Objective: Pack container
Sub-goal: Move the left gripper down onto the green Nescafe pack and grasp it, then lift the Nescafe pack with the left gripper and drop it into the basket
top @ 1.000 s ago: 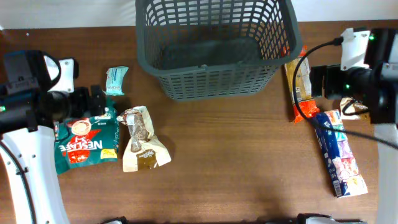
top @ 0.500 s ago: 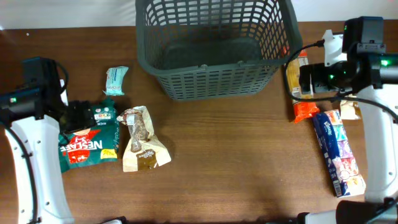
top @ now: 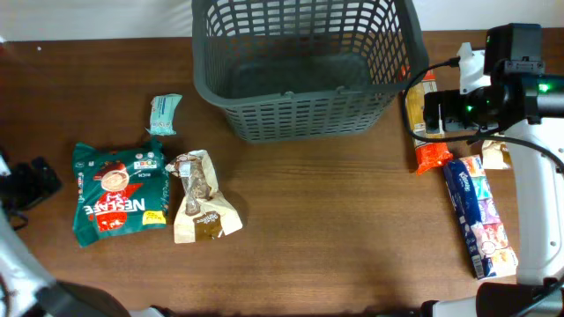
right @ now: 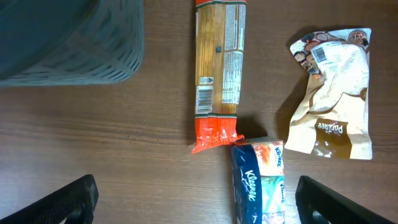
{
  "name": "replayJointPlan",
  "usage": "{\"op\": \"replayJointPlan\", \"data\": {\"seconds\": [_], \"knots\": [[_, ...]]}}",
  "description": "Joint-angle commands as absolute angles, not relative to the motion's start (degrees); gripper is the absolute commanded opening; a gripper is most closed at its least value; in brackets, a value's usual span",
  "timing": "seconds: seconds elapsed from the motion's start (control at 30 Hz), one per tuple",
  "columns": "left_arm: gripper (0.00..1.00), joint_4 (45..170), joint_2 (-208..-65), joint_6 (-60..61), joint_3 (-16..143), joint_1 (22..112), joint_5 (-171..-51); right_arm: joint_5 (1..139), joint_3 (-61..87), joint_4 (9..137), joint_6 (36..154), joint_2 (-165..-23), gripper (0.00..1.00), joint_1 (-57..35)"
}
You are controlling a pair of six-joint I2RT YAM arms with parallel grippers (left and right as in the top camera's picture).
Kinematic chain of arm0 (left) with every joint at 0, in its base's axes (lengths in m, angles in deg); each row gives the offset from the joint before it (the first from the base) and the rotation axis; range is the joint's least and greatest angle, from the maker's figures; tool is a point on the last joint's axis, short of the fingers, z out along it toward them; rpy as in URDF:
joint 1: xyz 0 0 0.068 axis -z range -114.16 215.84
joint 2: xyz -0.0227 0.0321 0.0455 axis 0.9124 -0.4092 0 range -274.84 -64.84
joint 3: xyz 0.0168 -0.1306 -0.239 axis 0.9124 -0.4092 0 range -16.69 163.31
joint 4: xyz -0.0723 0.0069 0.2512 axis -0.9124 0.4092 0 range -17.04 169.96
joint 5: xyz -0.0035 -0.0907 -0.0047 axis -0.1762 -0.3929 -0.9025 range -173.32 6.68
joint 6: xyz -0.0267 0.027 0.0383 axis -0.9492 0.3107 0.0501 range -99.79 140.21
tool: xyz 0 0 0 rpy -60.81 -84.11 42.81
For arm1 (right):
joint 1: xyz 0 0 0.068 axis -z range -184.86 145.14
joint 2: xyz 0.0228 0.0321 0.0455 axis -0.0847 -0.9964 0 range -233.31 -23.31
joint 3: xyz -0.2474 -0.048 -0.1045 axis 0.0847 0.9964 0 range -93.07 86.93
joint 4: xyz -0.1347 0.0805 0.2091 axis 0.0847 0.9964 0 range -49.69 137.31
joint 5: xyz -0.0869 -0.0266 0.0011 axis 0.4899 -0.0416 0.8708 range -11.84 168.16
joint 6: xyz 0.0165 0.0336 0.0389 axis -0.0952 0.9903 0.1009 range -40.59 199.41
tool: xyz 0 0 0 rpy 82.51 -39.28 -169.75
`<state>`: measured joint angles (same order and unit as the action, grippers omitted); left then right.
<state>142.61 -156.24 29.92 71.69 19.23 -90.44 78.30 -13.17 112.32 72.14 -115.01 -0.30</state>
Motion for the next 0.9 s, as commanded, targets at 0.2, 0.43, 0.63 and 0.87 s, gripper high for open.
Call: {"op": "replayJointPlan", "data": {"seconds": [0.2,0.43,0.63,0.87], "knots": [[0.98,137.8,-173.6,42.2,71.5,18.6,-106.1,78.2,-14.0,115.9,72.8,-115.1,0.99,0.1],[0.98,133.3,-181.1,43.1,71.5,23.2,-106.9,78.2,-14.0,118.0,72.8,-115.1,0.99,0.1],[0.97,133.2,-186.4,45.2,71.5,31.0,-103.4,78.2,-14.0,118.0,72.9,-115.1,0.99,0.1],[0.60,133.4,-189.9,45.1,71.5,36.2,-99.4,78.2,-14.0,118.0,72.8,-115.1,0.99,0.1]]}}
